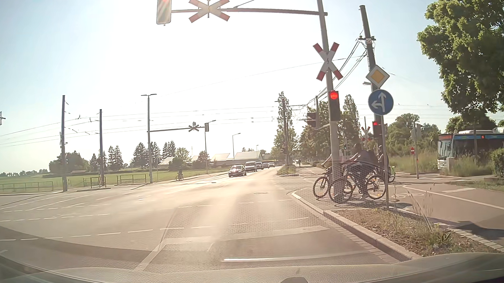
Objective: Follow the waypoints while adhering to traffic rules and regulations
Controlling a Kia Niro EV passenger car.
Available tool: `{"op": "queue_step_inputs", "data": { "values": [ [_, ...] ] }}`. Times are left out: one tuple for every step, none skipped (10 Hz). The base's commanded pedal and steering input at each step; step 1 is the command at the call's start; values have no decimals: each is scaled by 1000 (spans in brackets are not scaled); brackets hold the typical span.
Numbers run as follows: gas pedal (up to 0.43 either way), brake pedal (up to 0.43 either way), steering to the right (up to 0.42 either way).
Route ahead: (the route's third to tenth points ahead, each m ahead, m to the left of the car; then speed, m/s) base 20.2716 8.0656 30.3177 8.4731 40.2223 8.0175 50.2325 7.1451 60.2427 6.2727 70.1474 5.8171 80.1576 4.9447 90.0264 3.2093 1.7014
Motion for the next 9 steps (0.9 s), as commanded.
{"op": "queue_step_inputs", "data": {
  "values": [
    [0, 140, -29],
    [0, 159, -29],
    [0, 171, -29],
    [0, 183, -29],
    [0, 183, -29],
    [0, 165, -29],
    [0, 146, -29],
    [0, 152, -29],
    [0, 165, -30]
  ]
}}
